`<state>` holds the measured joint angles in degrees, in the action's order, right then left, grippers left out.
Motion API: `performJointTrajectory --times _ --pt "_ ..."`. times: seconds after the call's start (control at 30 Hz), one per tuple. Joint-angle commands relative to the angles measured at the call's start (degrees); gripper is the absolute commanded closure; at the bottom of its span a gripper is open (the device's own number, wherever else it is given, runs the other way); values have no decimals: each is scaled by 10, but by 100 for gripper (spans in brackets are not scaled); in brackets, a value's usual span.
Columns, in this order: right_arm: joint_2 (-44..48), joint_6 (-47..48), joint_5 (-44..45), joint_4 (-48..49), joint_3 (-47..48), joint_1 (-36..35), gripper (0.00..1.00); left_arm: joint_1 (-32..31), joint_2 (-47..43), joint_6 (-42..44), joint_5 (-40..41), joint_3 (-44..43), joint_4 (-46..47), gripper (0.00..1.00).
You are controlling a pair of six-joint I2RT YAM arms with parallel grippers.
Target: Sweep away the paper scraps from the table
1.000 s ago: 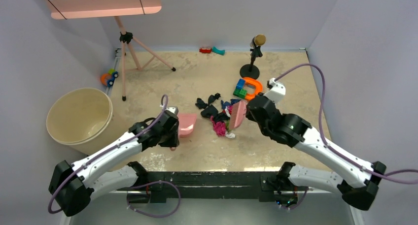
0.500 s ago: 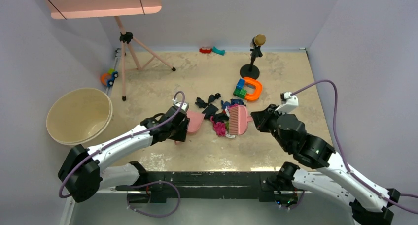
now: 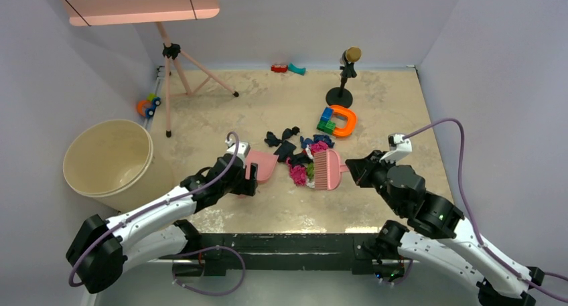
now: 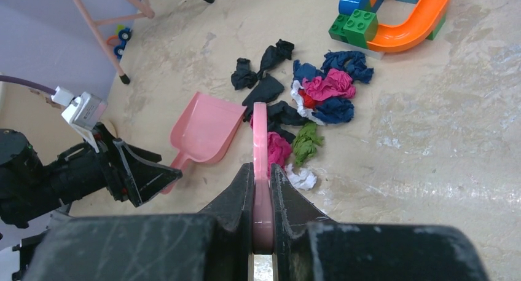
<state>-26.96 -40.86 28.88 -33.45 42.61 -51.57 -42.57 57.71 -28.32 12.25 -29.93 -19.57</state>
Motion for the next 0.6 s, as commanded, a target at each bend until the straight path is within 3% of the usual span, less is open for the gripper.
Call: performJointTrajectory --times 0.0,0.3,0.57 --pt "-1 16 -5 21 2 1 100 -9 -14 -41 27 36 73 17" --pt "-17 18 -8 27 10 2 100 -30 67 -77 70 24 82 33" --pt "-42 27 -3 31 10 1 100 -30 69 -92 90 20 70 63"
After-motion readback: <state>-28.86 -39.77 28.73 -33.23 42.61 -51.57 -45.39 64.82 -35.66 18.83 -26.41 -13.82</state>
